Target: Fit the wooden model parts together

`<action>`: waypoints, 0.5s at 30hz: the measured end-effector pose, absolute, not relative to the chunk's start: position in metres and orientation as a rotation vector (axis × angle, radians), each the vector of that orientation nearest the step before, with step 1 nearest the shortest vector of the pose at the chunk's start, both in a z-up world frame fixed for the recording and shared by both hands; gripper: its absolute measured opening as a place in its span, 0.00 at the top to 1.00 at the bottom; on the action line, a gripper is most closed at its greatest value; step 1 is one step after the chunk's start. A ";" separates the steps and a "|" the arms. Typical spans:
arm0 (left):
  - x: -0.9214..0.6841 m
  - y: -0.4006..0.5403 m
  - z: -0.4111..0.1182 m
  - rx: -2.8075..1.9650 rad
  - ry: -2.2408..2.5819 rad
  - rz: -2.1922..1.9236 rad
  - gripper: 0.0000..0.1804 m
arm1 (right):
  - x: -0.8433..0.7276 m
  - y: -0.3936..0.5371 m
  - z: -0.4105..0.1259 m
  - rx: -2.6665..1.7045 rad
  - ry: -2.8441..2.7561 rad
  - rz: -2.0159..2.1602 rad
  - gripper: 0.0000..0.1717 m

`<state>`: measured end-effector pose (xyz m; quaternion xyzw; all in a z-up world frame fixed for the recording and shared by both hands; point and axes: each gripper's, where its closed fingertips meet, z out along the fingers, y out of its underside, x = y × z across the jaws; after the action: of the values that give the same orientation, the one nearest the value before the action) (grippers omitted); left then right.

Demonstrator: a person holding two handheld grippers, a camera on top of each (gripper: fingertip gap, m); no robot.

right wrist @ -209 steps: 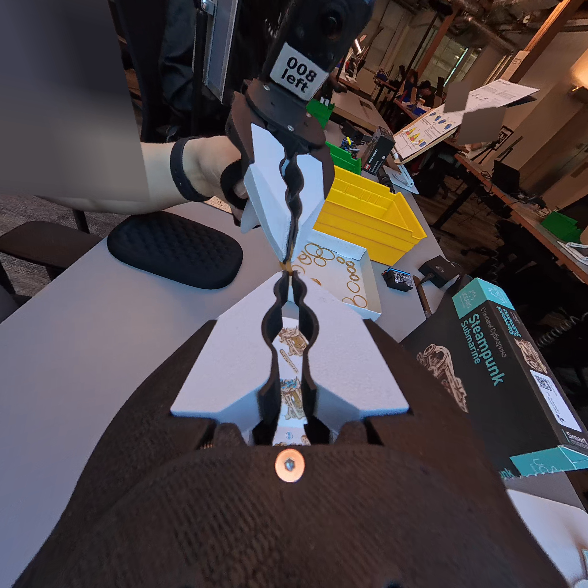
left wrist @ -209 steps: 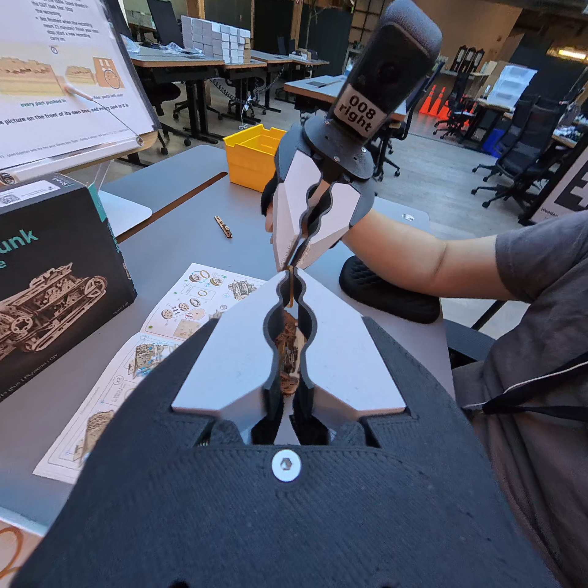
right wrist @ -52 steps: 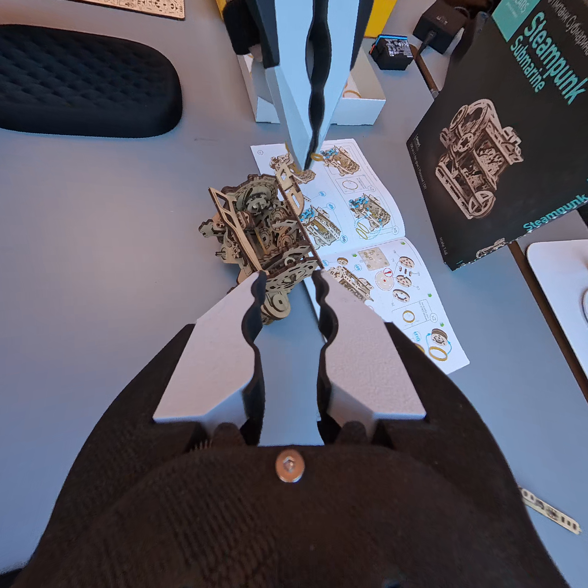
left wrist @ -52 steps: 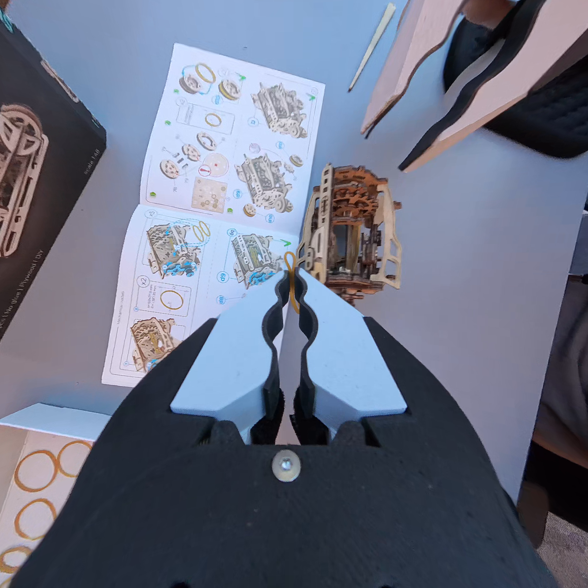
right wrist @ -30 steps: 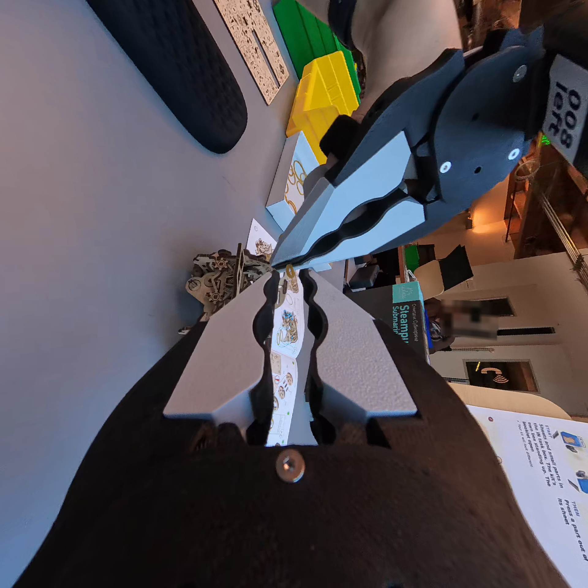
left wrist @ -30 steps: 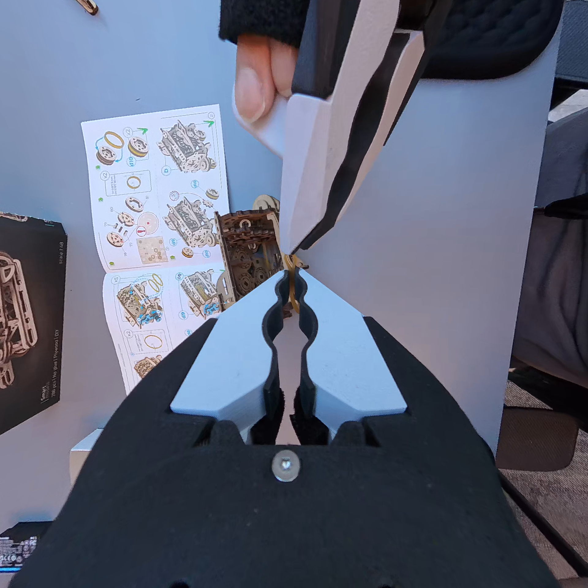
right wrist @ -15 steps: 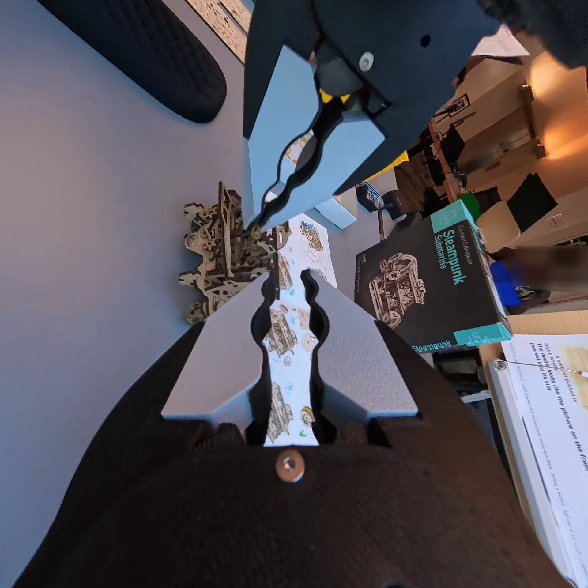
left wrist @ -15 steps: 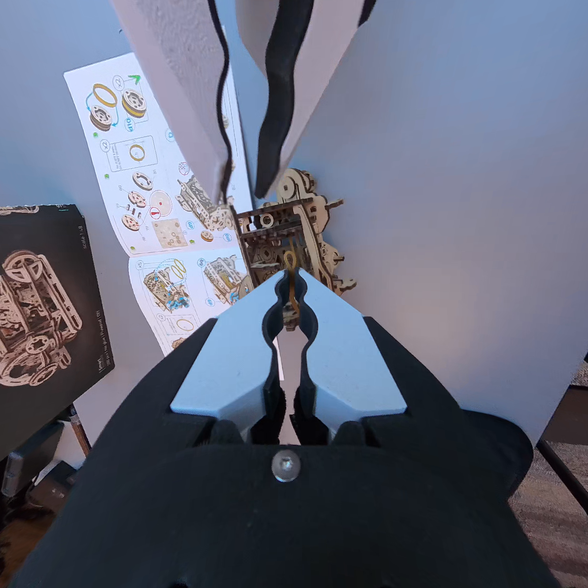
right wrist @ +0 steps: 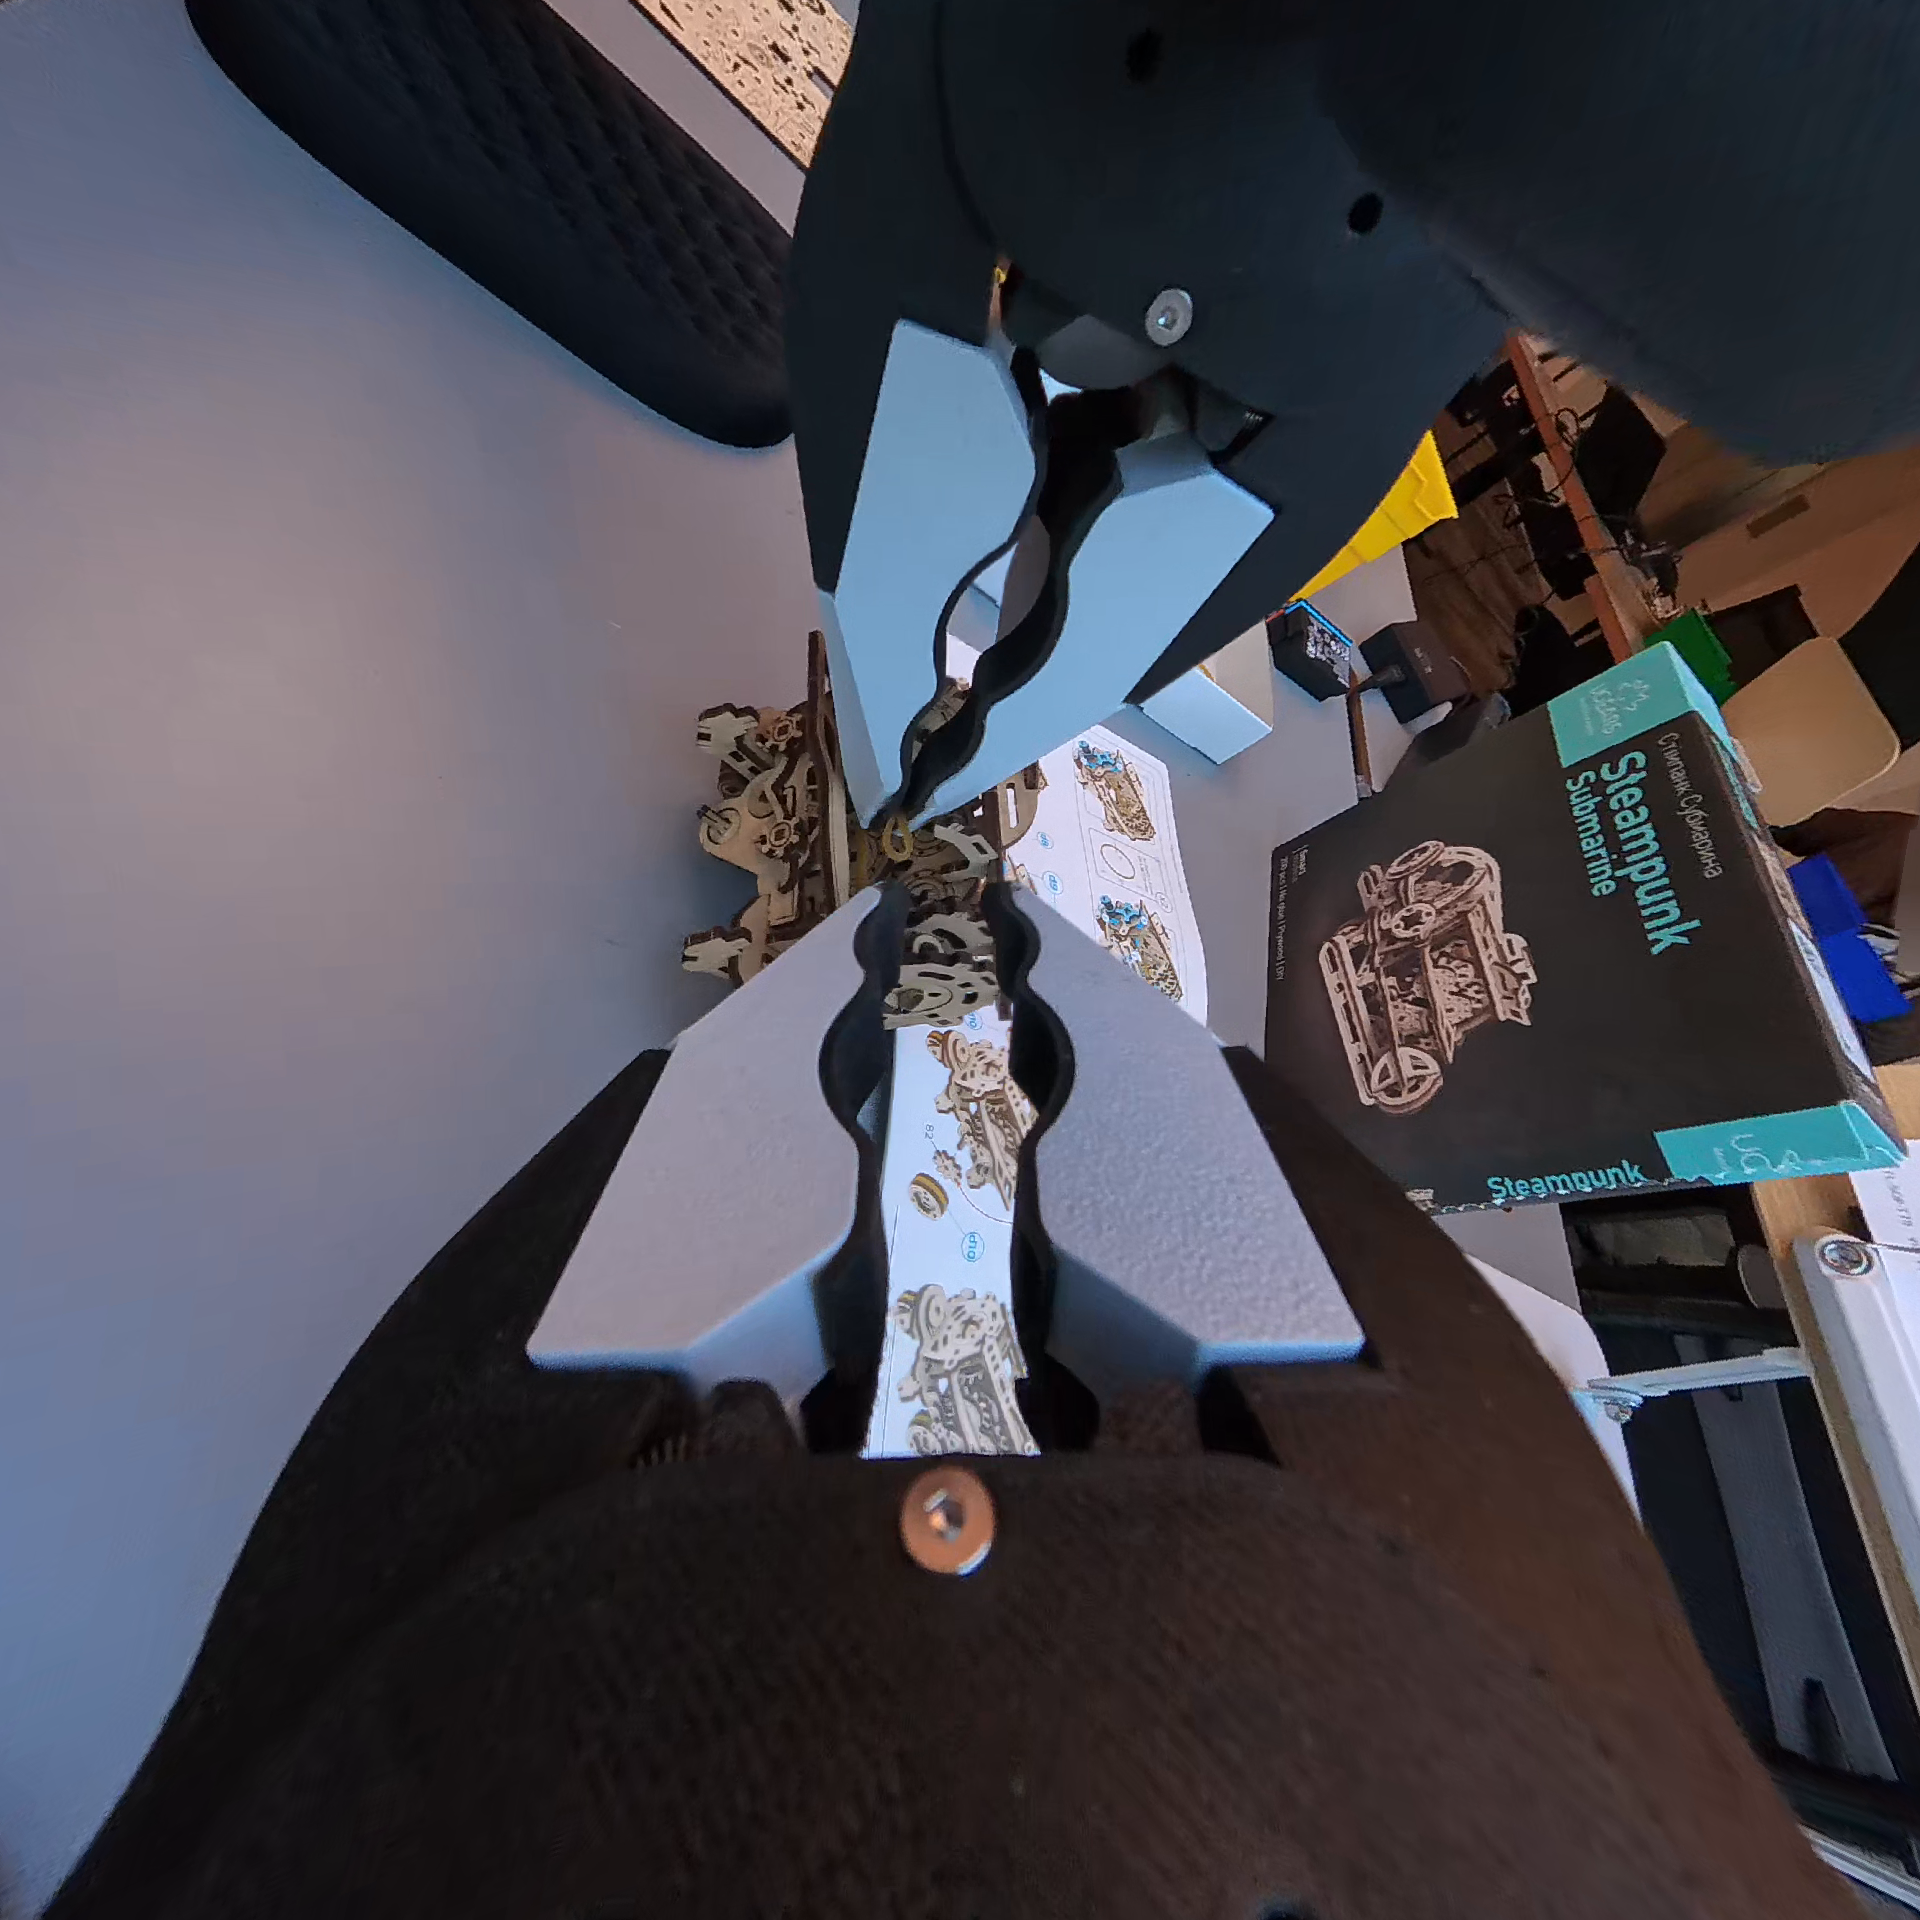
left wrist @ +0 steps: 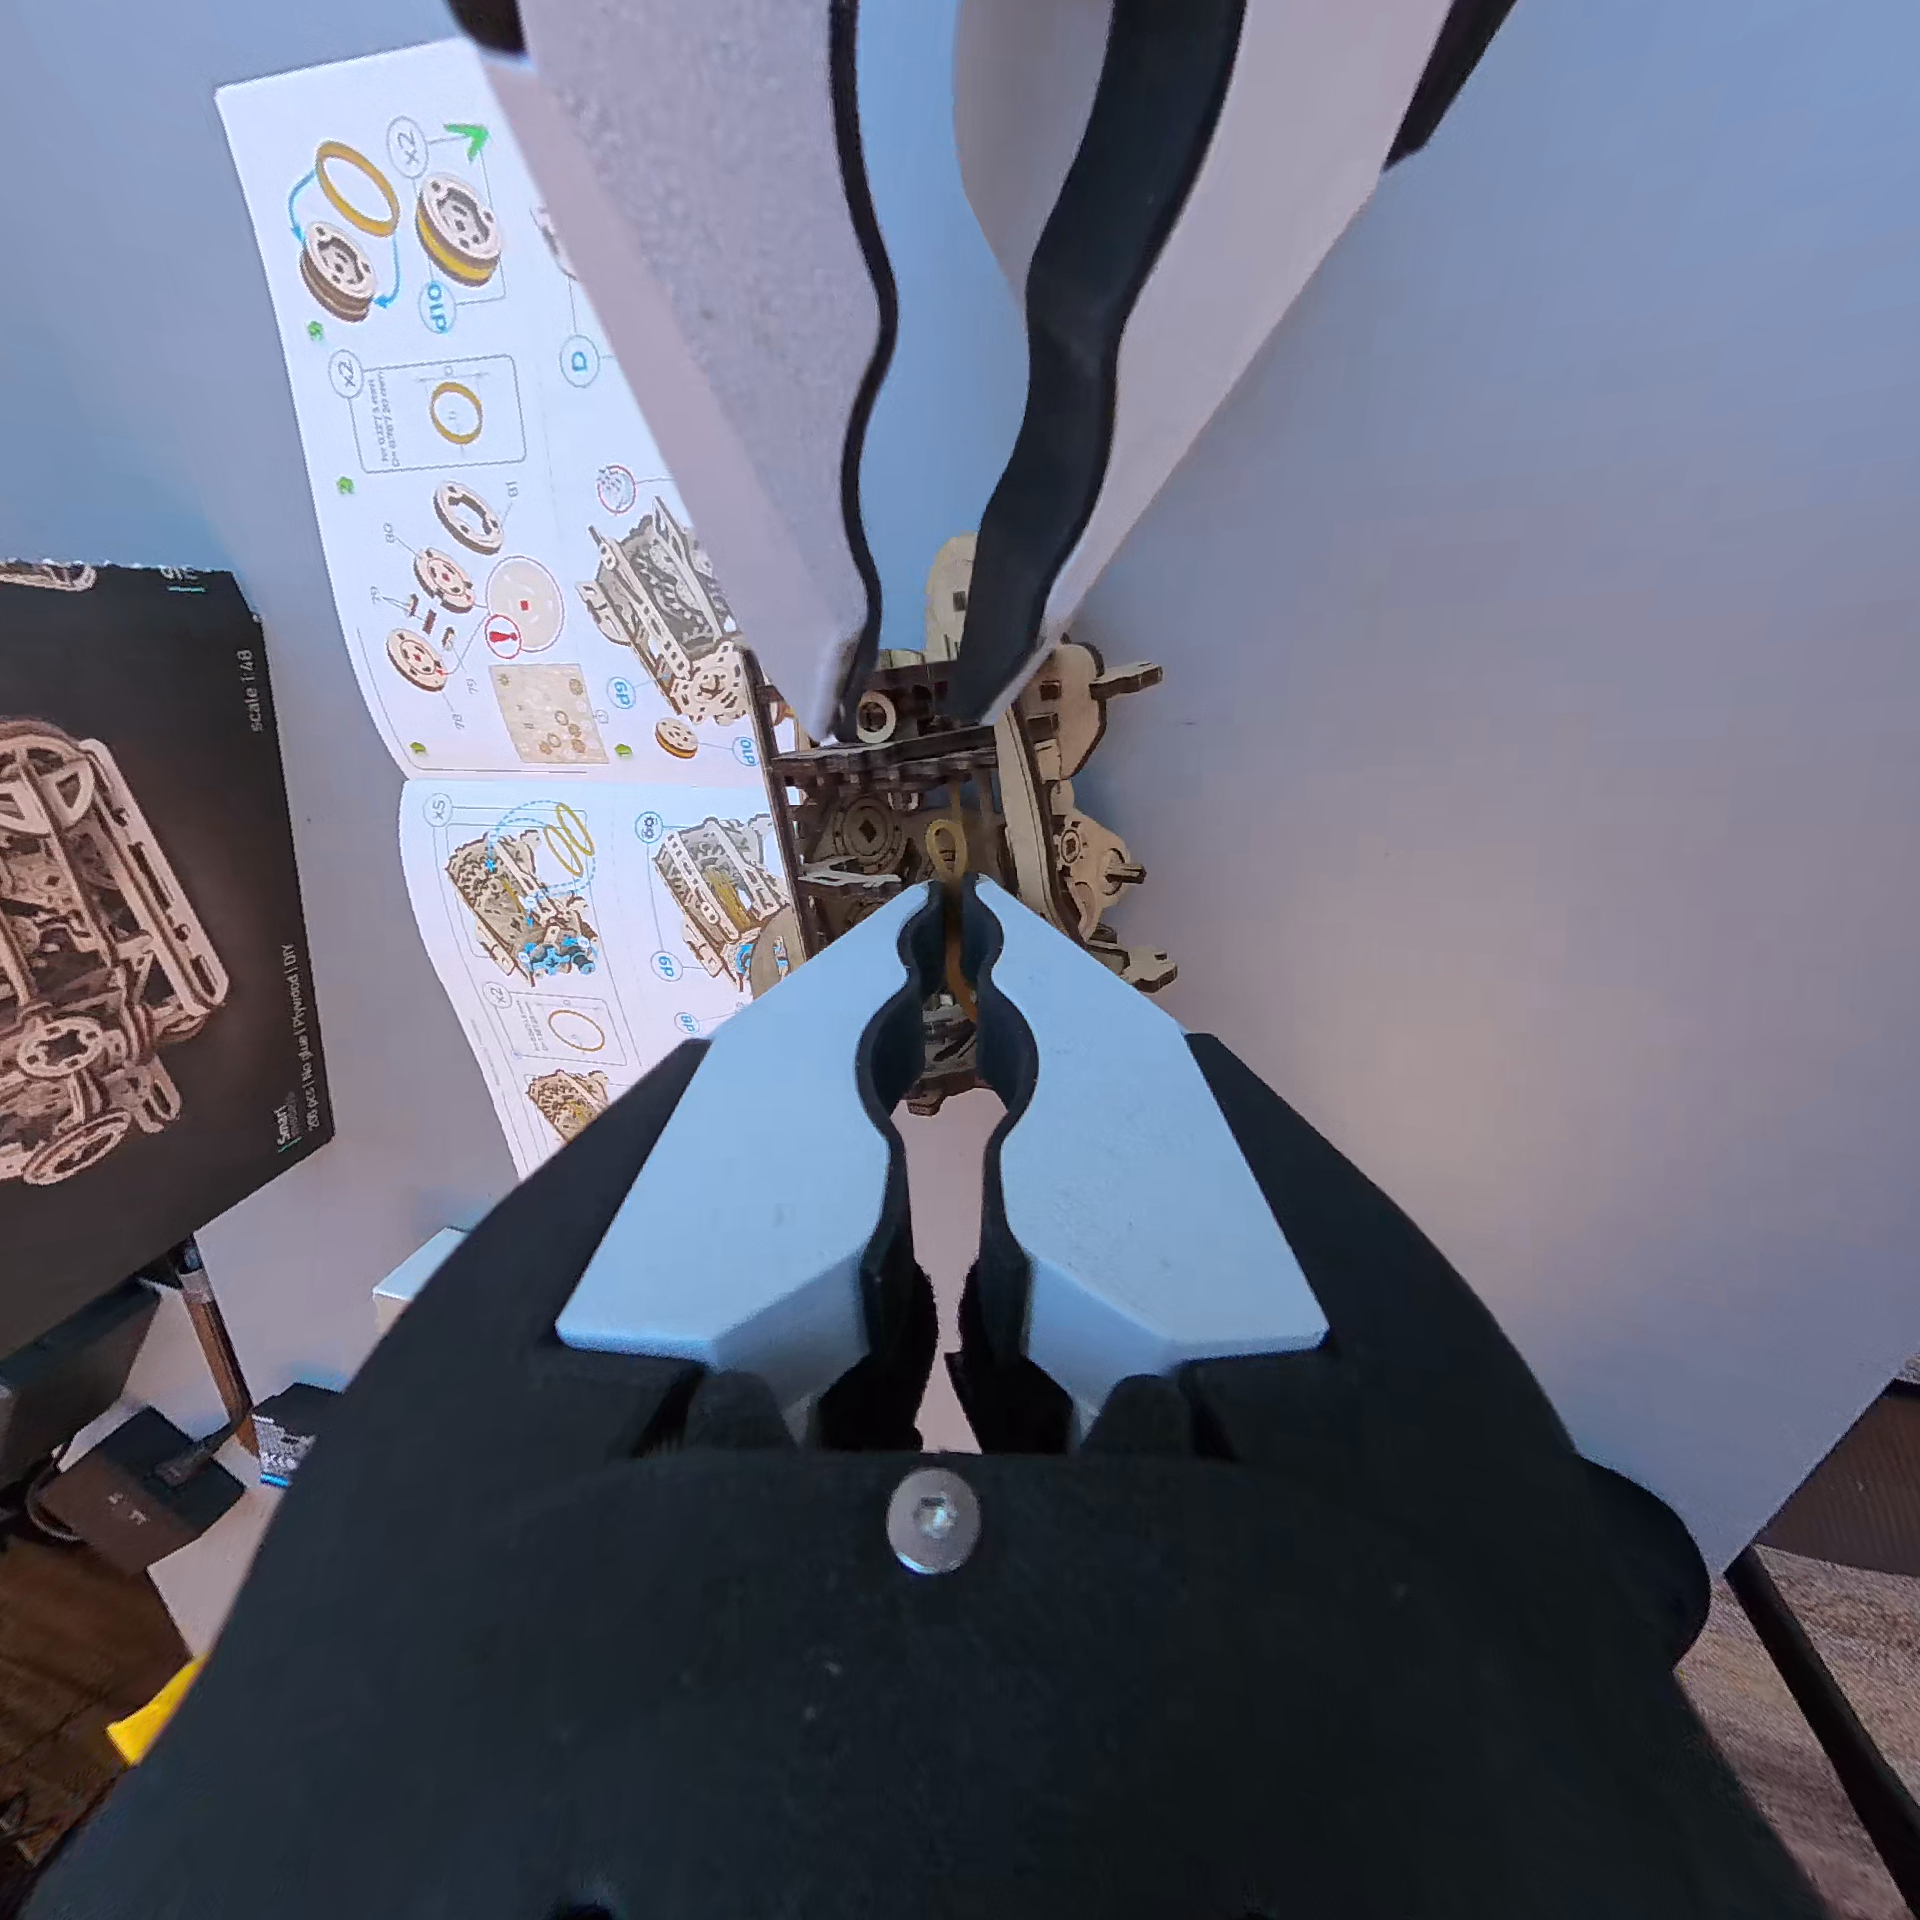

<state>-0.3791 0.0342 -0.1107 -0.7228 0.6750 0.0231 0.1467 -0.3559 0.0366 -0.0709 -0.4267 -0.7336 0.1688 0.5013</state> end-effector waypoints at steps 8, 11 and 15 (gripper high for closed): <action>-0.377 0.035 -0.112 -2.076 1.955 0.155 1.00 | -0.359 0.039 -0.077 -1.087 -1.775 0.438 0.91; -0.376 0.036 -0.111 -2.079 1.959 0.163 1.00 | -0.359 0.039 -0.079 -1.099 -1.778 0.444 0.91; -0.374 0.032 -0.107 -2.082 1.938 0.104 1.00 | -0.359 0.037 -0.075 -1.113 -1.750 0.501 0.91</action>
<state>-0.3738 0.0324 -0.1066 -0.7235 0.6735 0.0362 0.1469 -0.3589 0.0371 -0.0751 -0.4567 -0.7184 0.2054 0.4829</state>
